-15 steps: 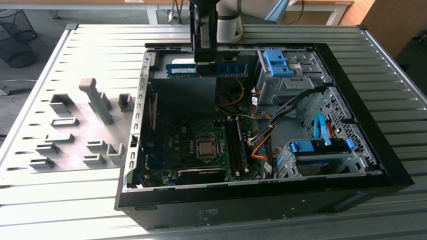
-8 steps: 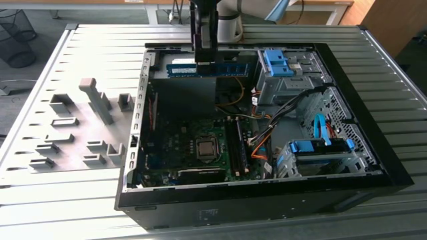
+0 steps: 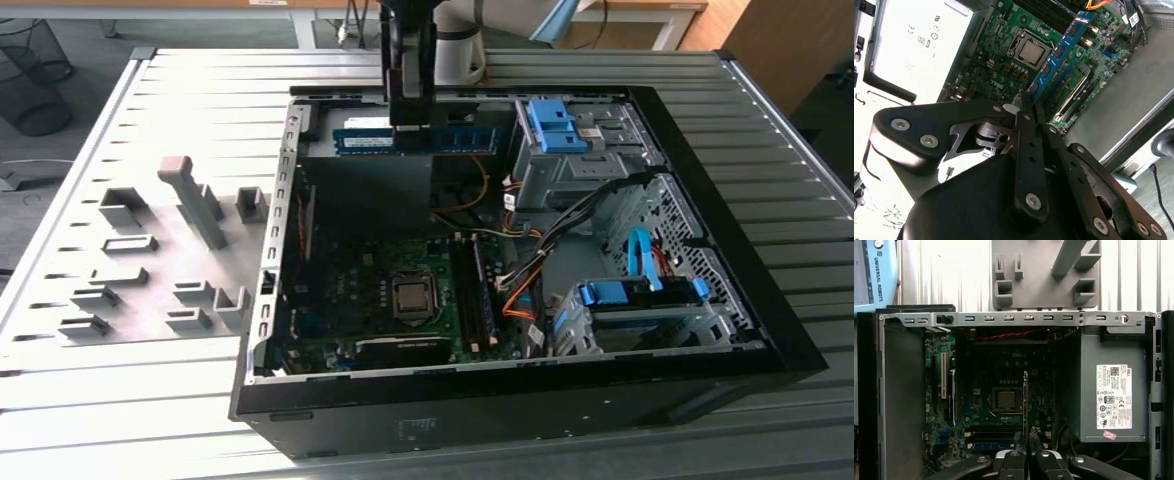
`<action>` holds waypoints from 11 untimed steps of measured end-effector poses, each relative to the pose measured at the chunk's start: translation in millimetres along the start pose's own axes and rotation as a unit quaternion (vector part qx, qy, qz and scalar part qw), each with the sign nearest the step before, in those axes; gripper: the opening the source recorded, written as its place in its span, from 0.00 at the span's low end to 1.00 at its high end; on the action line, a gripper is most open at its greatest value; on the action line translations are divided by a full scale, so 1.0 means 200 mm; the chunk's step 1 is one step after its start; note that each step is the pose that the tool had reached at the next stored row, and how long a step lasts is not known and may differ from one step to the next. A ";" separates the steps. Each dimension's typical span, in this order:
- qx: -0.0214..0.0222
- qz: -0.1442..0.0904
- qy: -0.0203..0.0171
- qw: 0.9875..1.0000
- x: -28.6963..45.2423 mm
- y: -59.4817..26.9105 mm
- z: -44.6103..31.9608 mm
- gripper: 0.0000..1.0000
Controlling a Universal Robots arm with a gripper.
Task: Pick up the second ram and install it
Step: 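Insert the second ram into the second slot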
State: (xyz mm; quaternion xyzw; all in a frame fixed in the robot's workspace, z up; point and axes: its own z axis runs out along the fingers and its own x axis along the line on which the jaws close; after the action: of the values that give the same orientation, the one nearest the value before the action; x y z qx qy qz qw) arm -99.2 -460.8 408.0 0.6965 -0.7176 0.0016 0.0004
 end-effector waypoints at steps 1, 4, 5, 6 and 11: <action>0.000 0.002 0.000 1.000 0.000 0.000 0.001 0.14; 0.000 0.007 0.000 1.000 0.000 0.000 0.004 0.14; 0.000 0.009 0.000 1.000 0.000 0.000 0.005 0.14; 0.000 0.011 0.000 1.000 0.000 0.000 0.006 0.14; 0.000 0.026 0.001 1.000 0.000 0.000 0.012 0.14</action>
State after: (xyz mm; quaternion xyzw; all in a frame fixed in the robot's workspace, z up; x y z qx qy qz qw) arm -99.3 -460.8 405.7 0.6772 -0.7358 0.0024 0.0012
